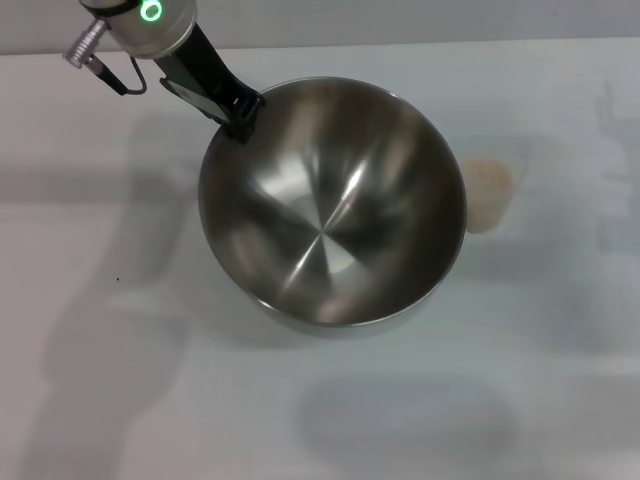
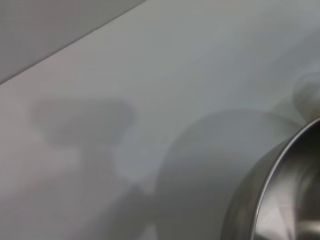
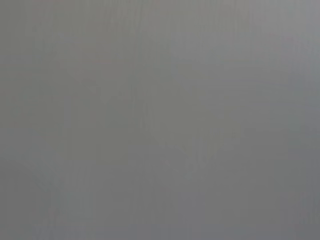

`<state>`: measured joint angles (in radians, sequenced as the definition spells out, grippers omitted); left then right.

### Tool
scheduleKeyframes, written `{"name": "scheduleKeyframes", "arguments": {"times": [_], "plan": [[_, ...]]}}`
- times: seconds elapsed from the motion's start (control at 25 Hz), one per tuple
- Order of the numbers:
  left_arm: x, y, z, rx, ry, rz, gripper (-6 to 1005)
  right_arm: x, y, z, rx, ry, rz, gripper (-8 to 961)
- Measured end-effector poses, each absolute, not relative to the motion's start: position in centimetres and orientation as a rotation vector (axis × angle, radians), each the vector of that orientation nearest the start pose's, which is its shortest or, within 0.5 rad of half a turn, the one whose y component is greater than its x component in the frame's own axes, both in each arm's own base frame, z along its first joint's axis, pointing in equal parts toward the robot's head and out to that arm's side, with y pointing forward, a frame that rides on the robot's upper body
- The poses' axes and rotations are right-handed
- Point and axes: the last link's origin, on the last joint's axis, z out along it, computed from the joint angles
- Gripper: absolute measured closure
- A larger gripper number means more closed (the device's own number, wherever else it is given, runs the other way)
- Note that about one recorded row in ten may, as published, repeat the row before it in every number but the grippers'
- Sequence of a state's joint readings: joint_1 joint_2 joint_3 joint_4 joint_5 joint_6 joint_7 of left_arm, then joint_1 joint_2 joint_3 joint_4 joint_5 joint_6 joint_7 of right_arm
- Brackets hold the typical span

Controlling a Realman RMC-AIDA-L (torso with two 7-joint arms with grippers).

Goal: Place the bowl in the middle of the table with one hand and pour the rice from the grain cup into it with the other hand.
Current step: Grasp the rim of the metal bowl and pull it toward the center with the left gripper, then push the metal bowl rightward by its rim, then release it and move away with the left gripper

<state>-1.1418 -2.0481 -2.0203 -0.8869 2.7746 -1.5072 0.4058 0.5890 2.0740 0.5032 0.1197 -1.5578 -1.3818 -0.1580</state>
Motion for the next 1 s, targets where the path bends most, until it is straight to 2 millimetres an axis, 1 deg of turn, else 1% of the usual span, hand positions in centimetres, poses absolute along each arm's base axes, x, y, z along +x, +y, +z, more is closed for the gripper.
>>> {"name": "scheduleKeyframes", "arguments": {"times": [0.28, 0.56, 1.0], "plan": [[-9.4, 44.3, -0.8, -2.460, -1.038, 0.496, 960, 30.1, 36.5, 4.3, -1.246, 0.266, 0.648, 367], [-9.5, 44.4, -1.3, -2.461, -1.041, 0.490, 960, 30.1, 36.5, 4.3, -1.245, 0.266, 0.648, 367], [-10.3, 44.6, -2.0, -2.449, -1.053, 0.483, 959, 30.2, 36.3, 4.3, -1.243, 0.265, 0.647, 367]]}}
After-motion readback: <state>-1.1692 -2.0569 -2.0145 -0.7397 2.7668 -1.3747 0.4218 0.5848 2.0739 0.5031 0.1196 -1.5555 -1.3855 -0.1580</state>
